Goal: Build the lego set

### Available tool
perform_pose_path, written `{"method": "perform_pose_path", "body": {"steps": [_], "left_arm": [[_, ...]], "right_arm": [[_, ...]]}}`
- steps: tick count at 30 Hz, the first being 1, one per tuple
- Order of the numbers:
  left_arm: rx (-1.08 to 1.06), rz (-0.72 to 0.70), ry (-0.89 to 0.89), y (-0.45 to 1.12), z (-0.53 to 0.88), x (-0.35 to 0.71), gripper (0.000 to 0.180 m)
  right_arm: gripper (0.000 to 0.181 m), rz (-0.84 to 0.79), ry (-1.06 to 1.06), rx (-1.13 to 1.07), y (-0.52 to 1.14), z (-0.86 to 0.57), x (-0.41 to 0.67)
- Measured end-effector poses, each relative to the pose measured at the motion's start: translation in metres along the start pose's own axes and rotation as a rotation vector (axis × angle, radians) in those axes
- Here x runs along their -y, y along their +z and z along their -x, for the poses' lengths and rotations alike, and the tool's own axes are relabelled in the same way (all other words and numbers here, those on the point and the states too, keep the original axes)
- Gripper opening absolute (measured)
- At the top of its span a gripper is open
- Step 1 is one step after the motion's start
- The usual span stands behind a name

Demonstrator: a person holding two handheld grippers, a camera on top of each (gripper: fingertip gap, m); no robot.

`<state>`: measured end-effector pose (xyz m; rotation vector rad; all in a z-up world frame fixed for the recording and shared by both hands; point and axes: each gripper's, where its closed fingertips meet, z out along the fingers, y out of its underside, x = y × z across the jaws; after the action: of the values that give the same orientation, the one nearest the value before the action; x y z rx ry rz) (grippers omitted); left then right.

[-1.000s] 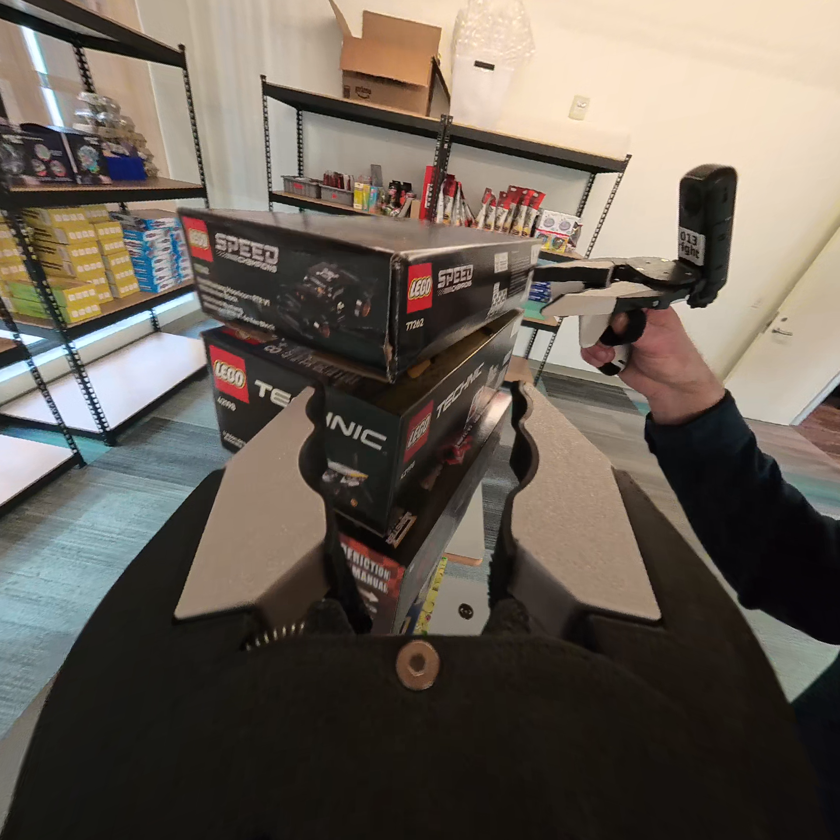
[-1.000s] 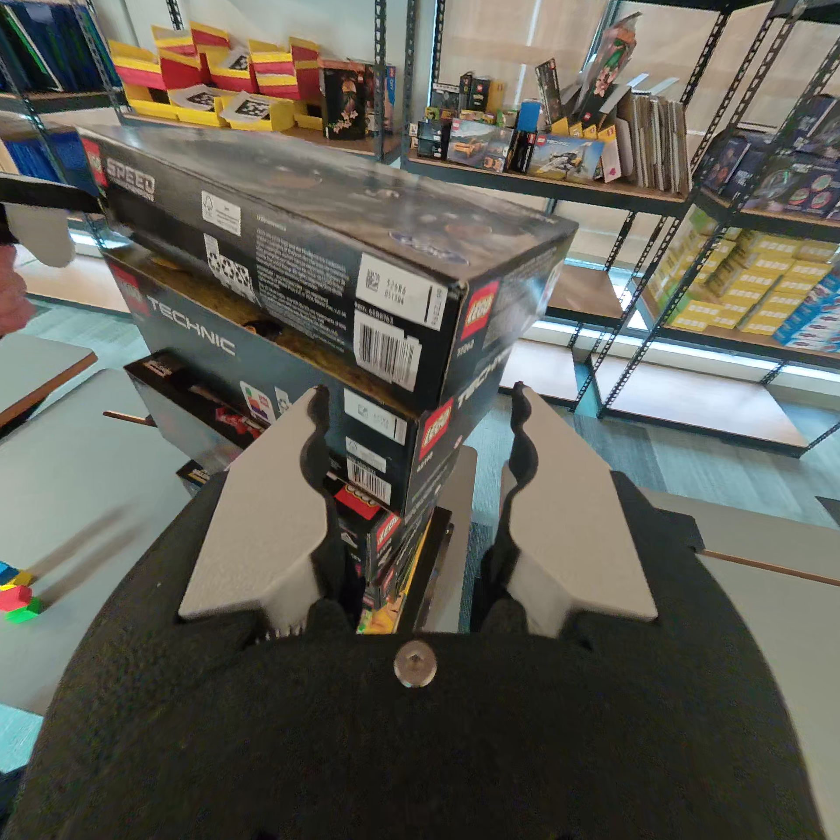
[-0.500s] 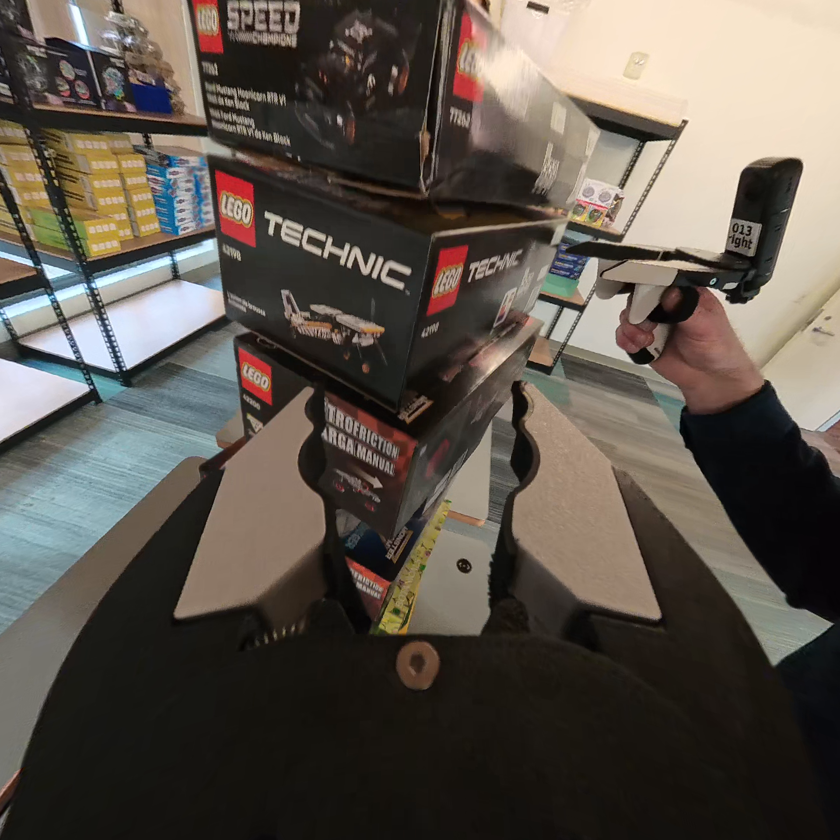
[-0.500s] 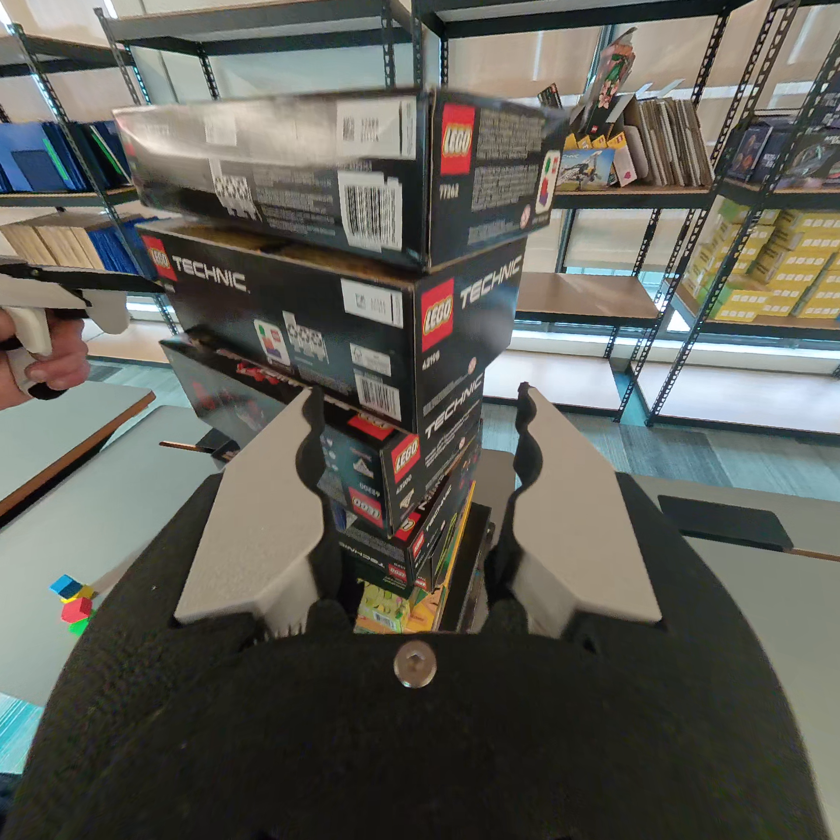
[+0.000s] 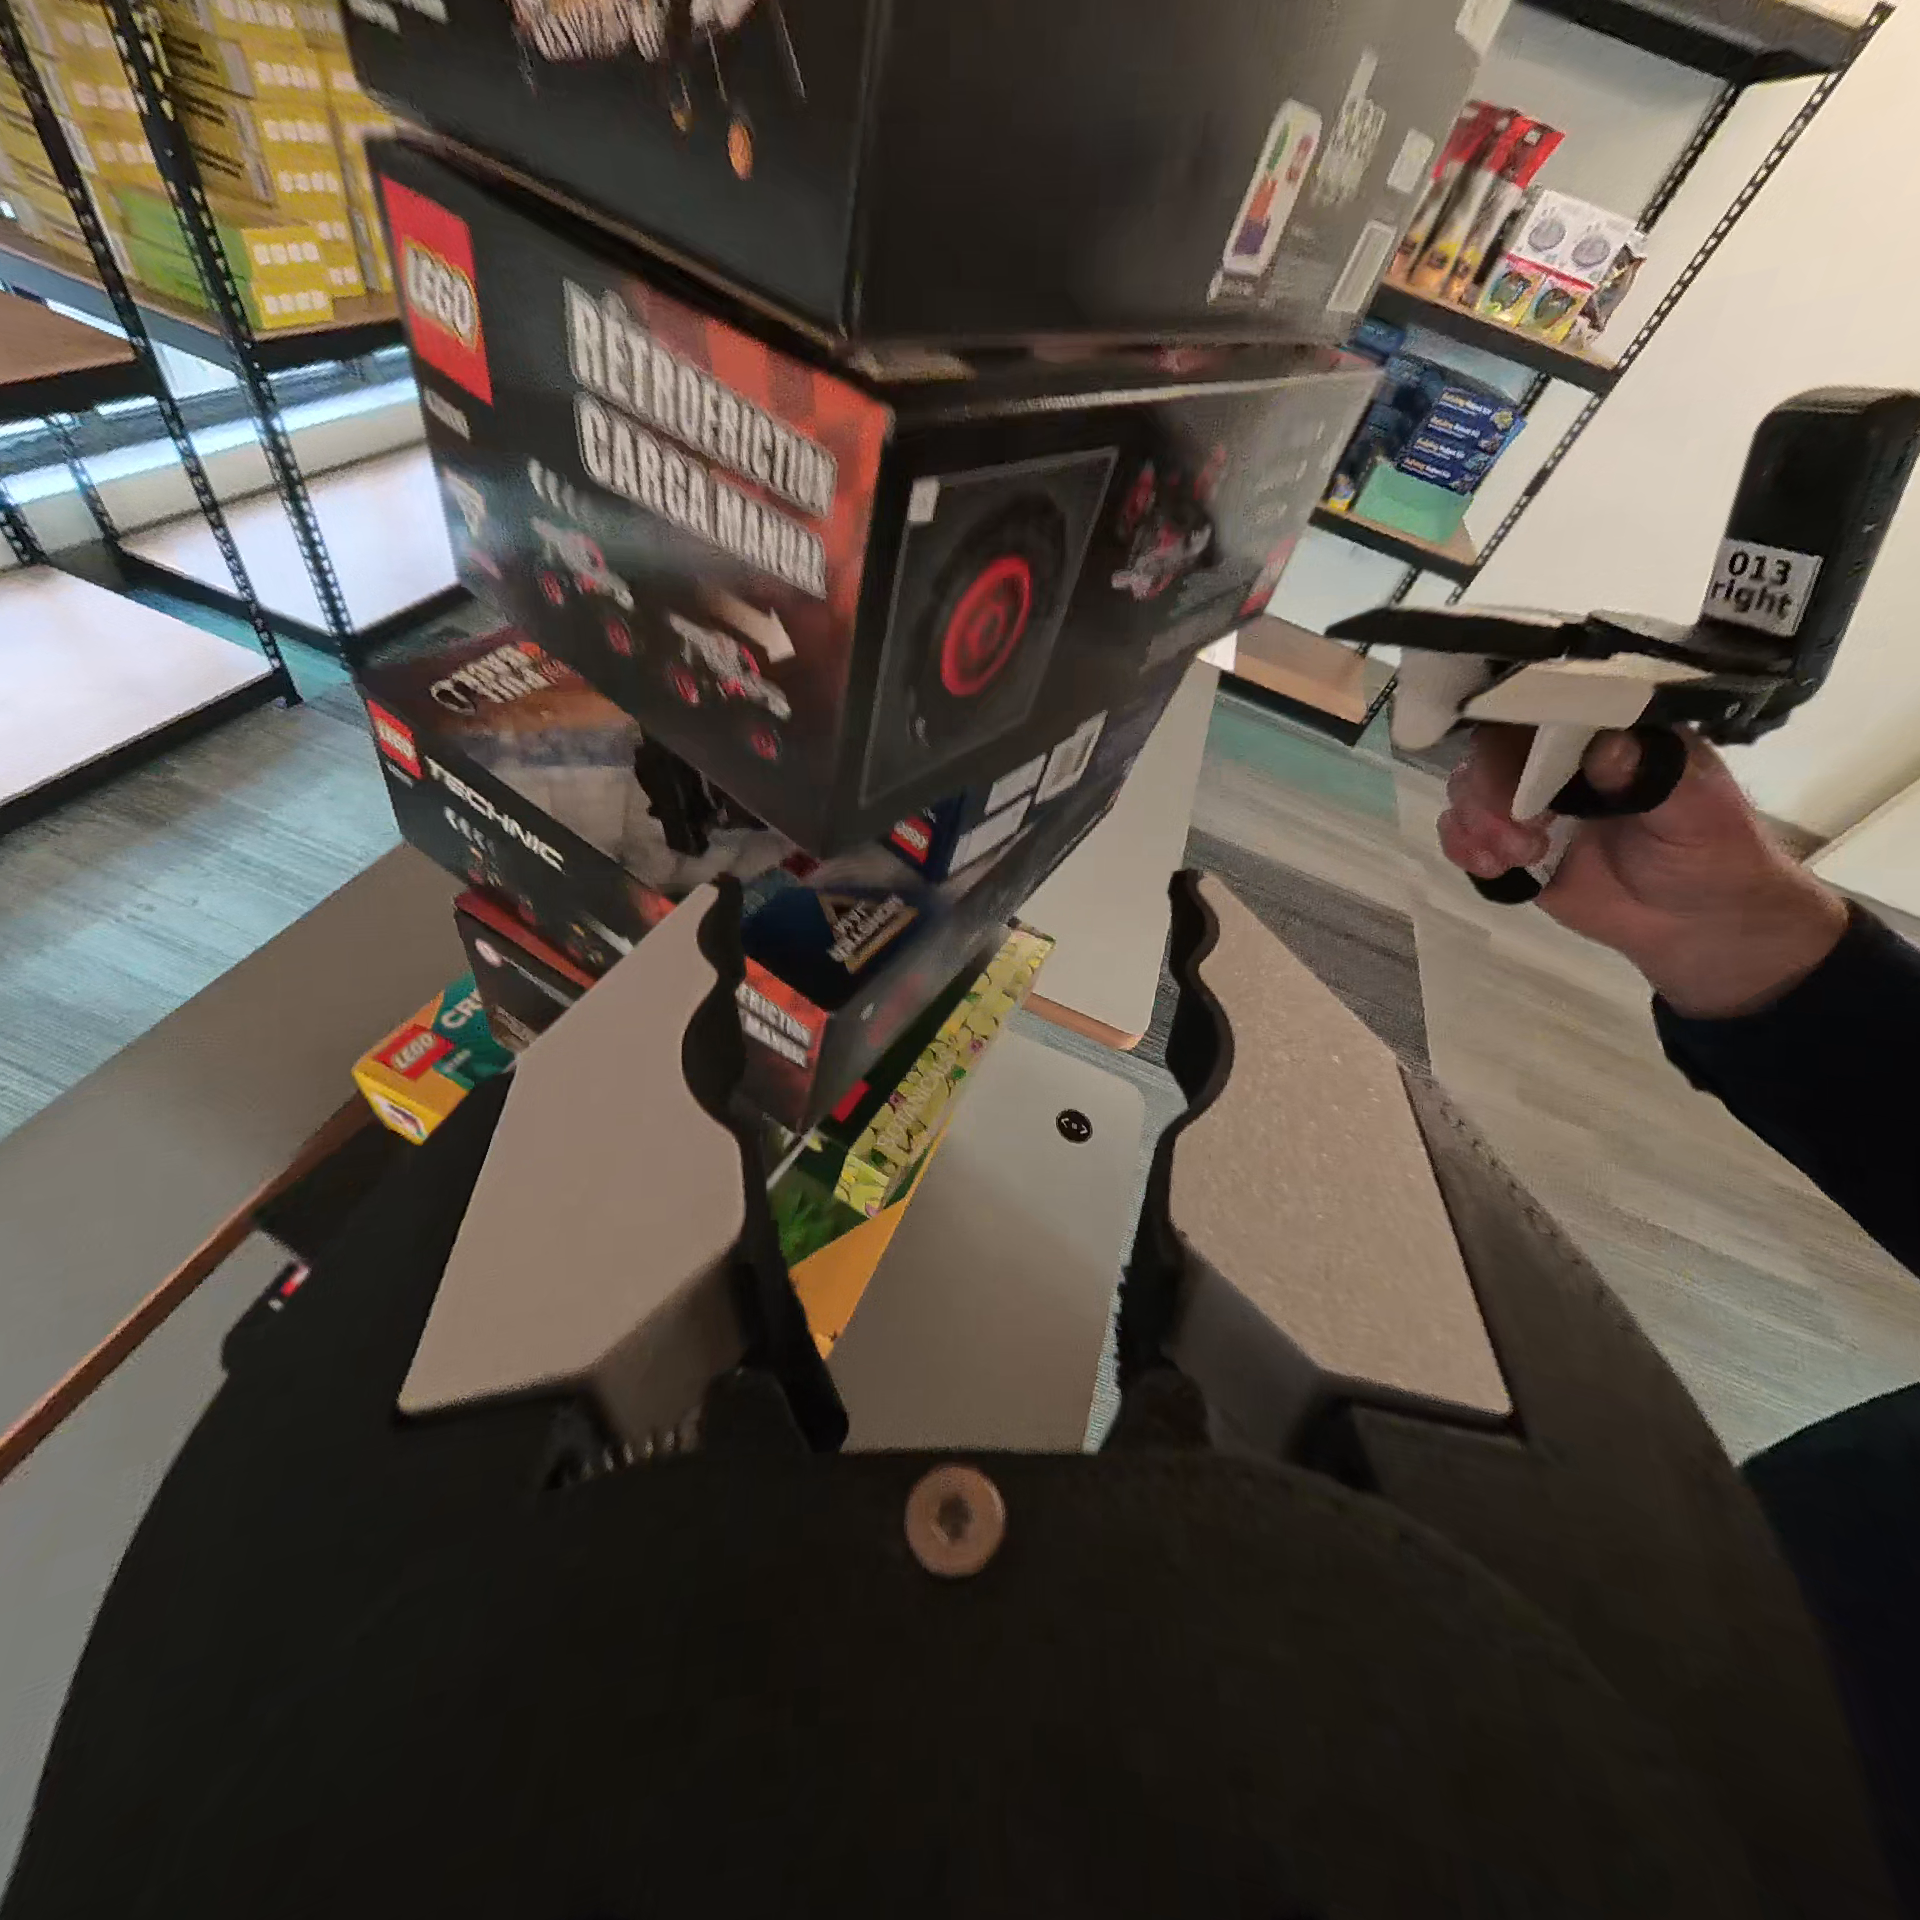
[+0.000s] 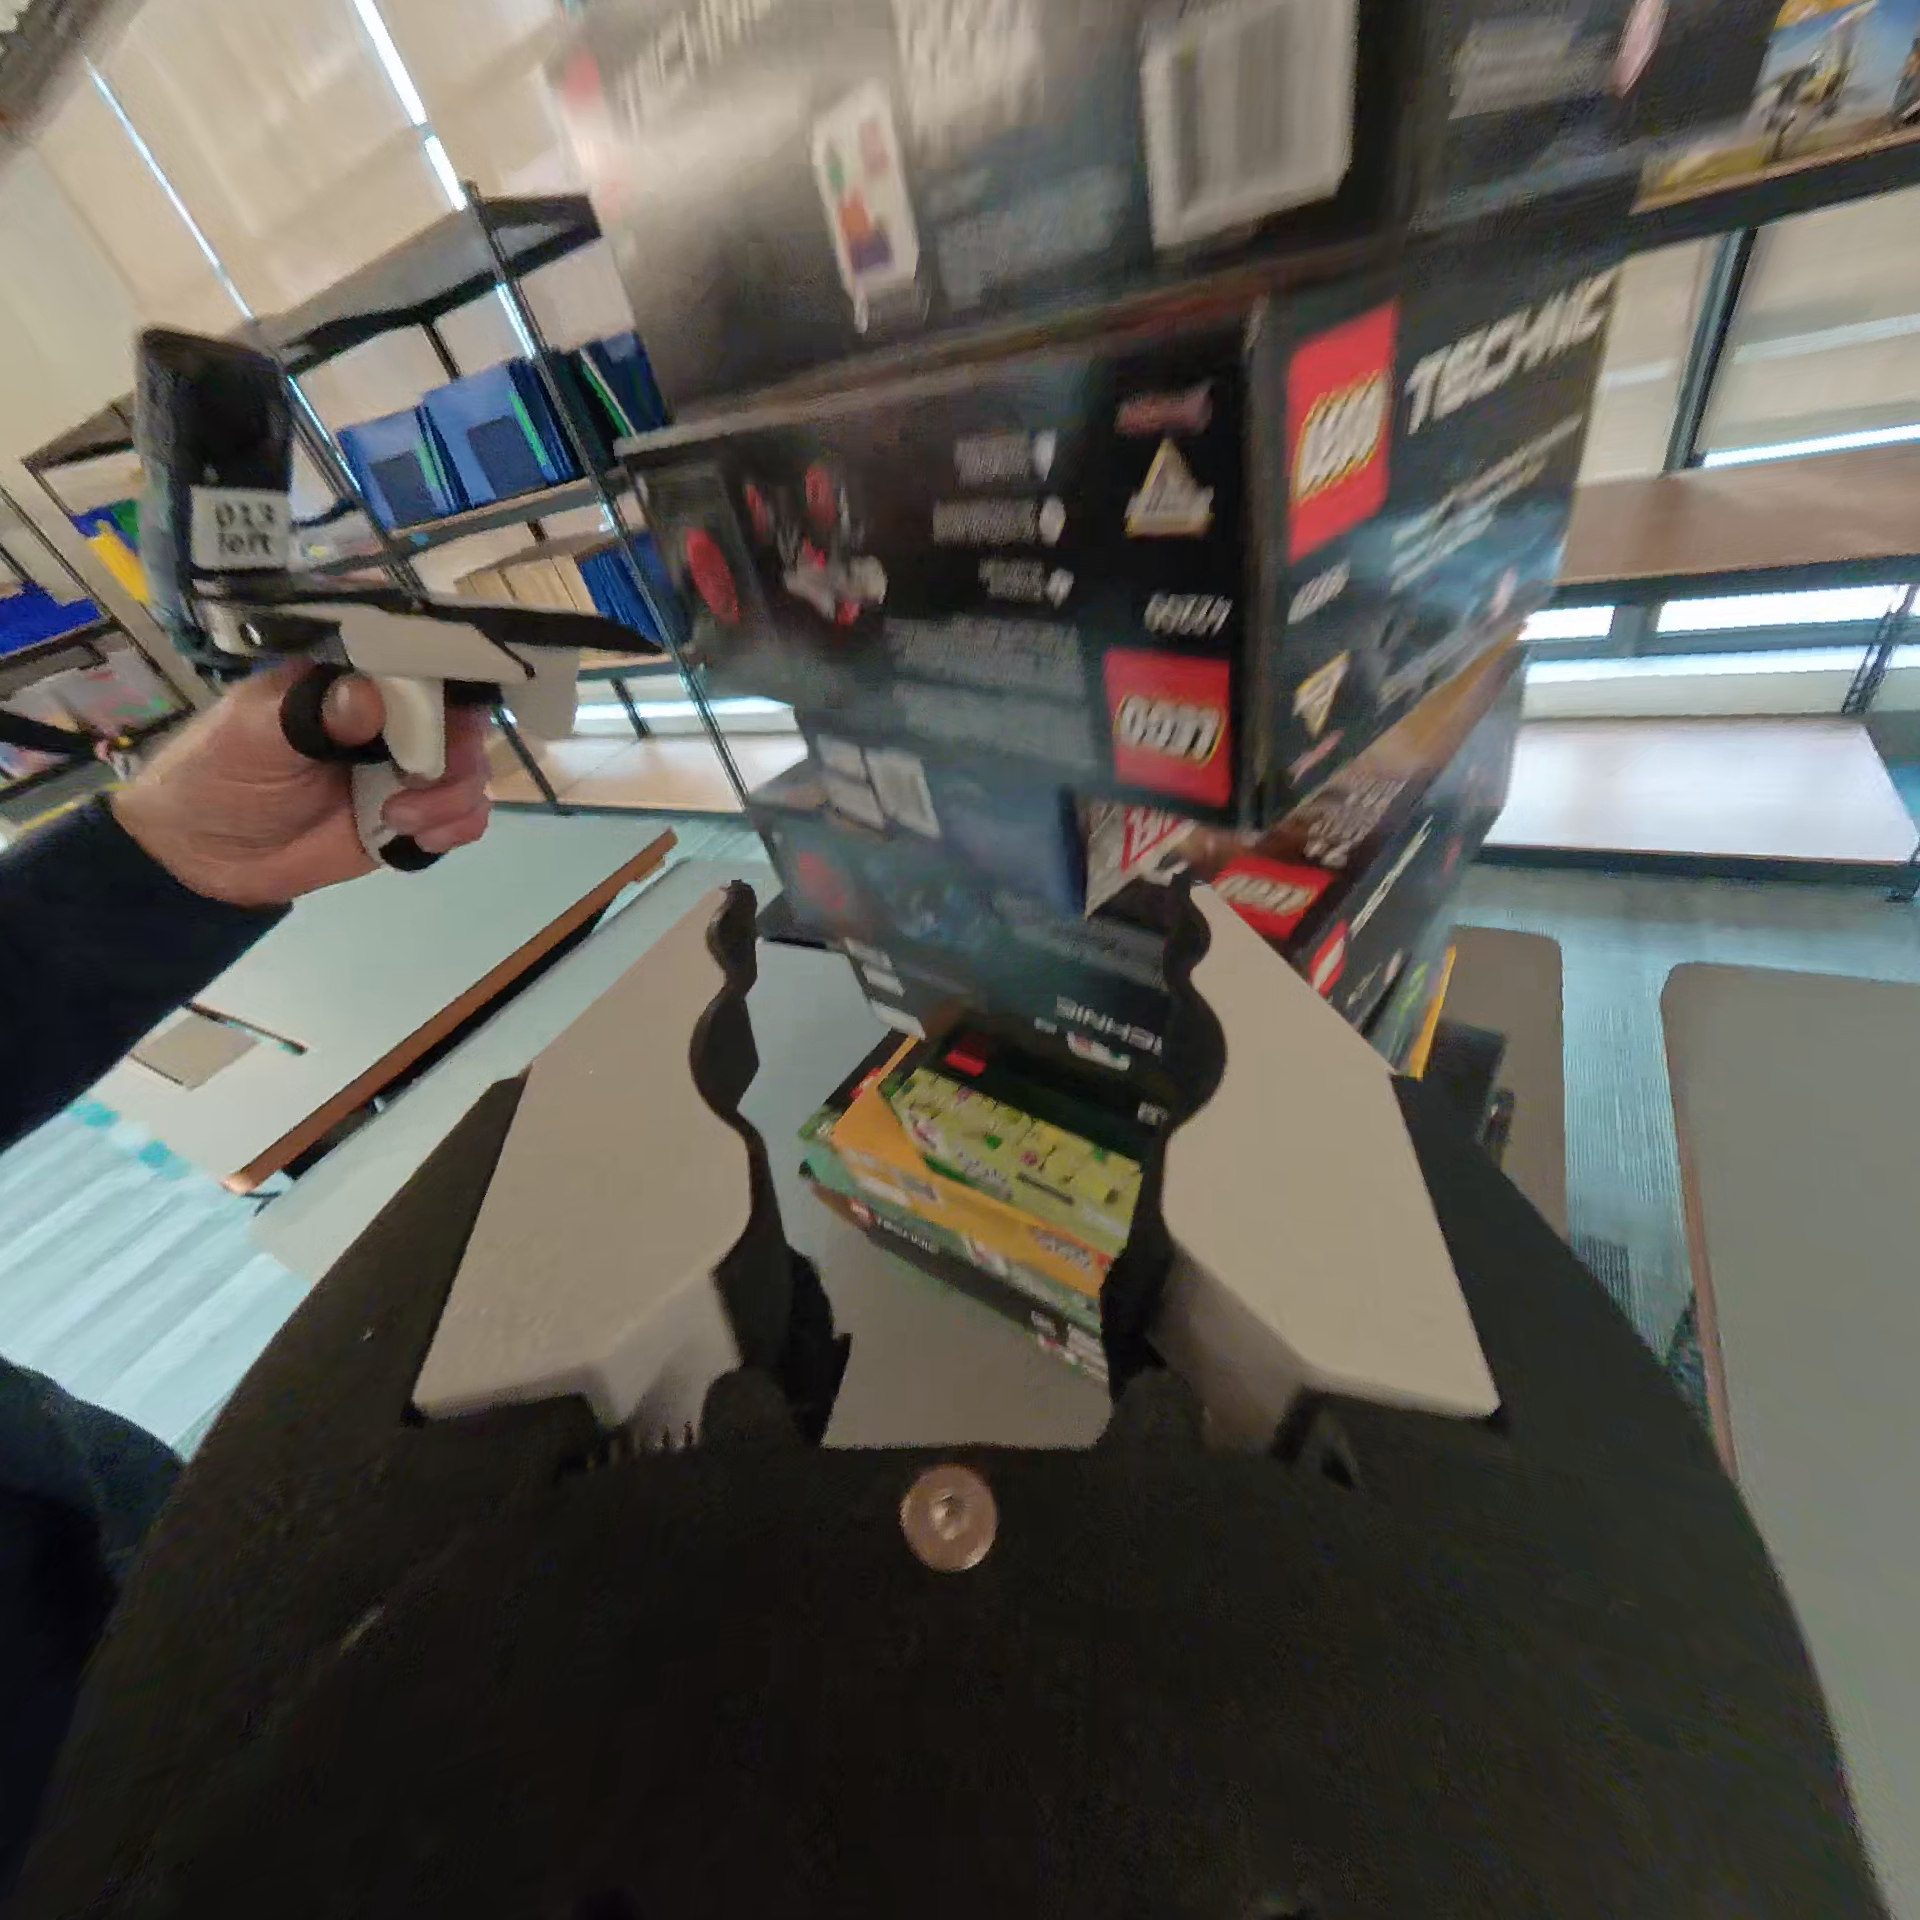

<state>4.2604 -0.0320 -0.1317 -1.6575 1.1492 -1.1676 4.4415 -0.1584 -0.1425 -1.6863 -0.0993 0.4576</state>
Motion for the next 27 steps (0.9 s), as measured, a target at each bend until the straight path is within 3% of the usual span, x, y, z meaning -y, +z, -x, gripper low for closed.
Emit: {"method": "perform_pose_path", "body": {"steps": [6,9,13,20,27], "left_arm": [[0.036,0.081,0.022,0.007,-0.020,-0.045,0.086],[0.134,0.149,0.060,0.017,-0.023,-0.076,0.116],[0.201,0.261,0.089,0.020,-0.030,-0.115,0.126],[0.304,0.370,0.137,-0.007,-0.029,-0.148,0.132],[0.272,0.307,0.145,-0.022,-0.042,-0.141,0.130]], "right_arm": [[0.078,0.097,-0.007,0.027,0.017,0.043,-0.055],[0.080,0.112,0.040,0.056,0.028,0.072,-0.074],[0.084,0.153,0.069,0.056,0.042,0.106,-0.097],[0.087,0.163,0.033,0.009,0.041,0.149,-0.101],[0.089,0.143,0.005,-0.081,0.012,0.161,-0.098]]}}
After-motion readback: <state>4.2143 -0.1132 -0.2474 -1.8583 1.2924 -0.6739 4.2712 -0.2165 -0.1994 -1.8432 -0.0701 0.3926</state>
